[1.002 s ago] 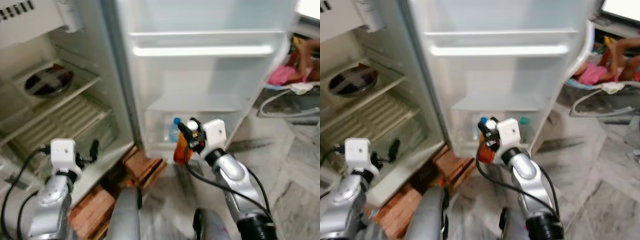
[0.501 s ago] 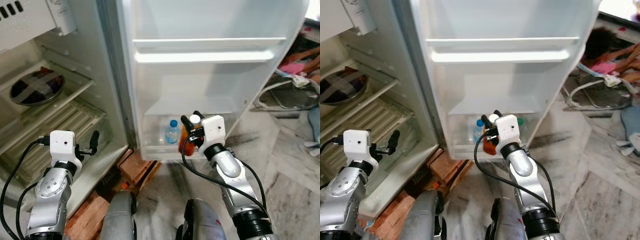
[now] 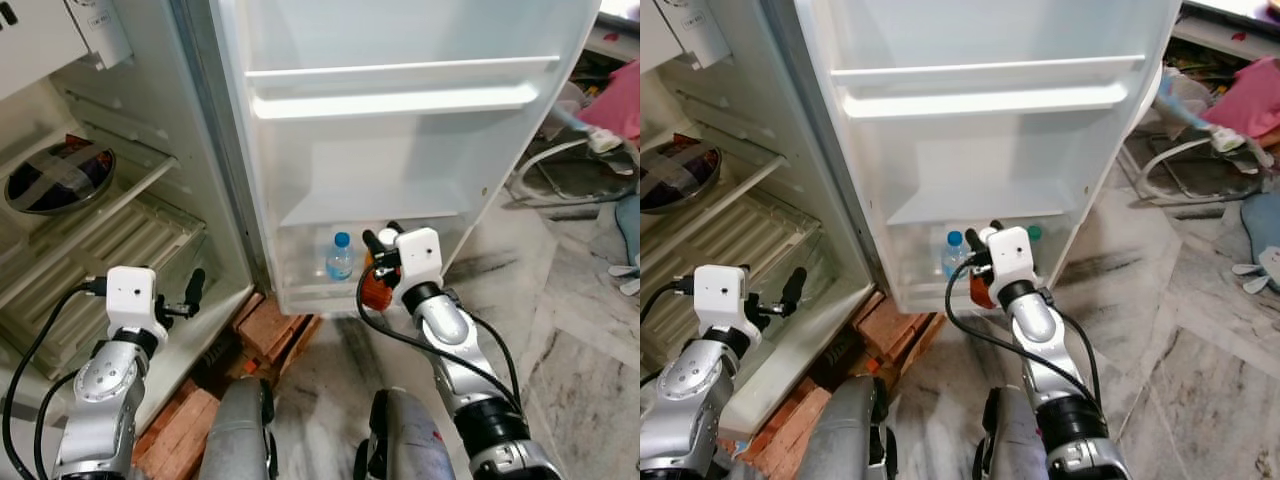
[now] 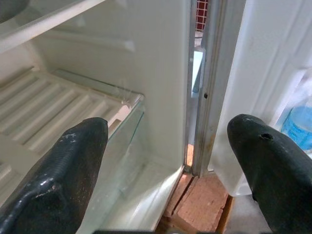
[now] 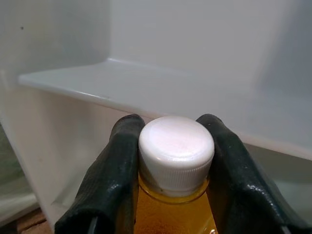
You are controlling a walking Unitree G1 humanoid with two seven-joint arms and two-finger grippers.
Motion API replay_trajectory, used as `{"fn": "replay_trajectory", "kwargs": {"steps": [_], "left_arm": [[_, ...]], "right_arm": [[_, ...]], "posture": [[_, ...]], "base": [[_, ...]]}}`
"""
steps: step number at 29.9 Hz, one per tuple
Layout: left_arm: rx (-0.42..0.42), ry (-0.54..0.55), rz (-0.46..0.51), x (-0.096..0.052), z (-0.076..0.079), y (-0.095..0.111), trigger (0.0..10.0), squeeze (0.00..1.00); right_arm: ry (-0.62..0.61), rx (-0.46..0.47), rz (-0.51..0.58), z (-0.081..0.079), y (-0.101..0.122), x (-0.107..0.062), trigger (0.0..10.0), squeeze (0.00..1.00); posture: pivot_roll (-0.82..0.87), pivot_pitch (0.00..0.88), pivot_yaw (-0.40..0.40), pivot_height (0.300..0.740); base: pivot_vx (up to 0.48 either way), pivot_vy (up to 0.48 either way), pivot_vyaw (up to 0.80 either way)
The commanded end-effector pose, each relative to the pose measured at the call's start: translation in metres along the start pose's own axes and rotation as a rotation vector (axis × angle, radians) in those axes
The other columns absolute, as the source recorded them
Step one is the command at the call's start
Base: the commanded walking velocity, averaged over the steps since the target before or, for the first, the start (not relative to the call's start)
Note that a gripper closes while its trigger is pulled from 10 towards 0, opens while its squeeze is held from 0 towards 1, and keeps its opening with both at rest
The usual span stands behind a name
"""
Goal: Restocking fridge
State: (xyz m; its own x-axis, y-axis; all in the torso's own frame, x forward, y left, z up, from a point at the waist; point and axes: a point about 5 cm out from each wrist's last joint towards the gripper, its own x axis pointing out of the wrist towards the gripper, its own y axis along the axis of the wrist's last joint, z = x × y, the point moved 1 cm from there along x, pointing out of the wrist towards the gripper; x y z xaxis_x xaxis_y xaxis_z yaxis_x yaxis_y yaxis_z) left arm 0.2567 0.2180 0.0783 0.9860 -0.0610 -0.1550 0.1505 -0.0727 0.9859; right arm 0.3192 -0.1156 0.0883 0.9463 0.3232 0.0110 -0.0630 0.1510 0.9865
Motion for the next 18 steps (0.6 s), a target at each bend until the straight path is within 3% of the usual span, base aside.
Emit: {"fn": "replay_trajectory", "kwargs": {"steps": [1,11,18], "left_arm": [[0.013,-0.007,-0.010,-0.003,0.000,0.000,10.0,0.00],[0.008,-0.008,0.011,-0.007,-0.003,0.002,10.0,0.00],[0.009,-0.024,0.018,-0.005,-0.001,0.003,10.0,0.00]], "right_arm": [[0.010,-0.018,0.029,0.001,0.004,0.003,10.0,0.00],[0.030,-0.095,0.094,0.003,0.015,0.019,10.0,0.00],[0.031,-0.134,0.137,0.003,0.018,0.017,10.0,0.00]], "posture": [[0.17,0.170,0.009,0.591],[0.18,0.175,0.008,0.587],[0.17,0.171,0.015,0.587]], "base": [[0.000,0.000,0.00],[0.000,0.000,0.00],[0.298,0.000,0.00]]}}
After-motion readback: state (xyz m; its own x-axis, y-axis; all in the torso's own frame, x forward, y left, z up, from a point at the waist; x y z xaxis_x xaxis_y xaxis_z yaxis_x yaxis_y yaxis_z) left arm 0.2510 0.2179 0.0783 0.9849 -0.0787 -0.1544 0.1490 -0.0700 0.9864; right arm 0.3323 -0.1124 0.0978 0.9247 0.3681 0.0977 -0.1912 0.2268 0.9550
